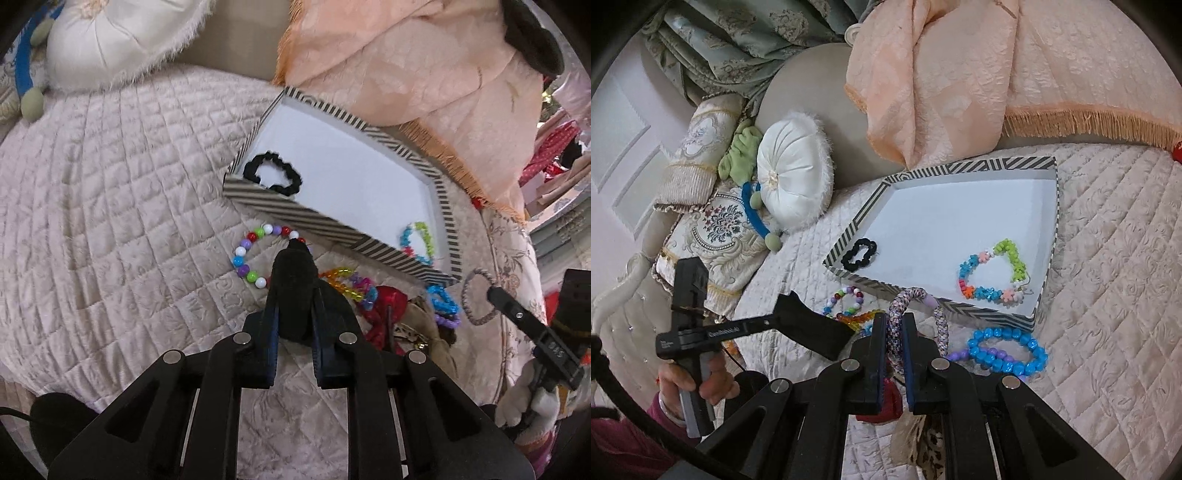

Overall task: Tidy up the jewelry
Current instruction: 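Release the velvet clip into the tray with the left tool while the right tool releases the bracelet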

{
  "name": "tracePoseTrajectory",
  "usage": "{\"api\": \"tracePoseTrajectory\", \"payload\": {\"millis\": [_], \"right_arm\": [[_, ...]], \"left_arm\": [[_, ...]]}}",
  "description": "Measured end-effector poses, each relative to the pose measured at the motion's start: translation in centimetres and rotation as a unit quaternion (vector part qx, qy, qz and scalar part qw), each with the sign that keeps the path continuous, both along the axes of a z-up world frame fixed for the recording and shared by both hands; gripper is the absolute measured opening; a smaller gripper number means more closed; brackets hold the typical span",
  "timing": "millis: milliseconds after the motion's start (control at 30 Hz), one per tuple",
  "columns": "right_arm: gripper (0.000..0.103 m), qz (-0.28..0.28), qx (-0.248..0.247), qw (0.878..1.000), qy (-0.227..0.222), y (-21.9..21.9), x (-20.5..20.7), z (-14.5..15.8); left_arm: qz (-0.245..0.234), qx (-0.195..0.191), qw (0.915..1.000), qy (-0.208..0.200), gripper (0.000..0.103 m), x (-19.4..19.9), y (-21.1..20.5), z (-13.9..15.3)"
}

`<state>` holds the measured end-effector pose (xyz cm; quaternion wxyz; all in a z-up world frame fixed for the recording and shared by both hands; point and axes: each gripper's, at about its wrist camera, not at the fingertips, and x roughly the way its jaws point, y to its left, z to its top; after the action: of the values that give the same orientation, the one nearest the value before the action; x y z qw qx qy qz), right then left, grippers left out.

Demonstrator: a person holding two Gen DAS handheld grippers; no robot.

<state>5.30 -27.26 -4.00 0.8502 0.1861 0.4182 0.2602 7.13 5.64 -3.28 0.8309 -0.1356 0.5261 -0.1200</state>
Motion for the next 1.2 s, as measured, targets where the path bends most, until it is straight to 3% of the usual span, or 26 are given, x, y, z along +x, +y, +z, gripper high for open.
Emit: {"api": "tracePoseTrajectory", "payload": {"millis": [267, 500, 1200], "right_arm": [[0.007, -0.005, -0.007, 1.000, -0.012, 0.0, -0.3, 1.1], [0.007, -0.018, -0.031, 0.999, -0.022, -0.3, 1.1, 2.0], [0.007, -0.052, -0.102, 0.993, 0.010, -1.2, 11.9, -1.5]], "left_arm": [[-0.007, -0.003, 0.9994, -0.035, 0.013, -0.6, -0.2, 3.4], [-0.002, -0.001, 0.9984, -0.057, 0.013, 1.8, -1.1, 5.1], [0.040, 0.016, 0.9984, -0.036, 0.013, 16.1, -3.5, 1.4]]}}
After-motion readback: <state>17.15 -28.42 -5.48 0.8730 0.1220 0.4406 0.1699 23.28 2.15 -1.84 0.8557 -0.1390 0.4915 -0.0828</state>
